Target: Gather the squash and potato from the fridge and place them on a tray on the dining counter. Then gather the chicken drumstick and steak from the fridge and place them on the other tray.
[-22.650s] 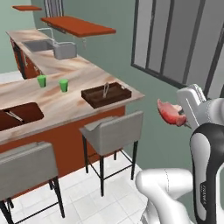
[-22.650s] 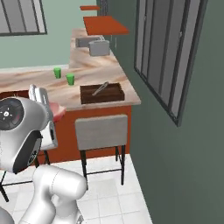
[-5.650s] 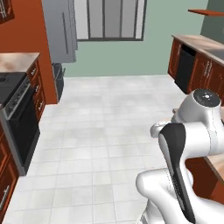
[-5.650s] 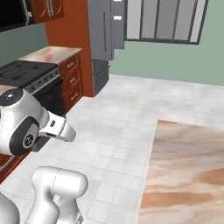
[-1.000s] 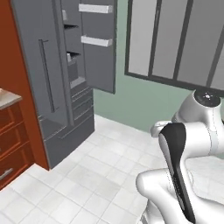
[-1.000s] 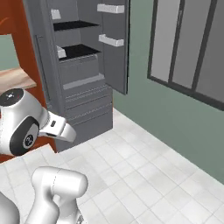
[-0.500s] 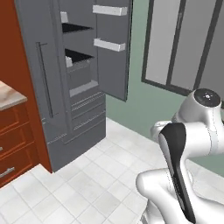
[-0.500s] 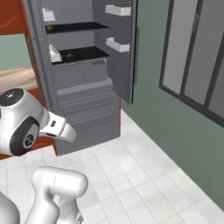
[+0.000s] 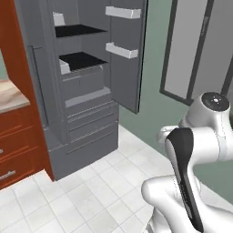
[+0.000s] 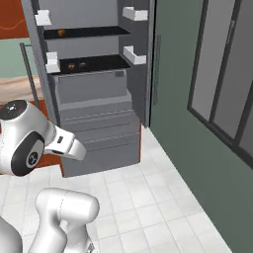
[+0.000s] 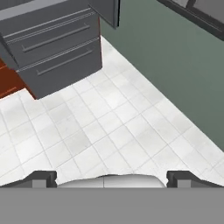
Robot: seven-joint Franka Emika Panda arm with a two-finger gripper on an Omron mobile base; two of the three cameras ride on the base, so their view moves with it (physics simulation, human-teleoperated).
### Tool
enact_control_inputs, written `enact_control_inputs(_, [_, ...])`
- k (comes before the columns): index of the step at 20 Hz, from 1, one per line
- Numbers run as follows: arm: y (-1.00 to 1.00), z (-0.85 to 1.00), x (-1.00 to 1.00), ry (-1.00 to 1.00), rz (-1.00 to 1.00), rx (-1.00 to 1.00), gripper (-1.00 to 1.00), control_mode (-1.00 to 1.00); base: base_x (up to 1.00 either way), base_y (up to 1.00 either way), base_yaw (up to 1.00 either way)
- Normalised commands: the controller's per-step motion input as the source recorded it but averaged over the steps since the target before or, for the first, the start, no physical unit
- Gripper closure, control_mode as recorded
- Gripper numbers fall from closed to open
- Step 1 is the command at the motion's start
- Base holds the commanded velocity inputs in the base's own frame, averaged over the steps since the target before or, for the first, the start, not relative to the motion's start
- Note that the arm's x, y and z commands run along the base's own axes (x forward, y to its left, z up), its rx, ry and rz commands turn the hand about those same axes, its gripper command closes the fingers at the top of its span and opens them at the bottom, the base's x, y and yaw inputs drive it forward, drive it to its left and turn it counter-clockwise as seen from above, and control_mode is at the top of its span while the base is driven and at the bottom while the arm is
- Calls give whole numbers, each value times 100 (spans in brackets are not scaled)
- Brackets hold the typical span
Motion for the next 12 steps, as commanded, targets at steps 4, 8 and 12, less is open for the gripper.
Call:
enact_control_inputs(4, [0,0,0,0,0,0,-100,100,35,-60,33])
enact_control_inputs(8, [0,0,0,0,0,0,-100,100,32,-49,30])
enact_control_inputs(12, [0,0,0,0,0,0,-100,100,41,-24,26])
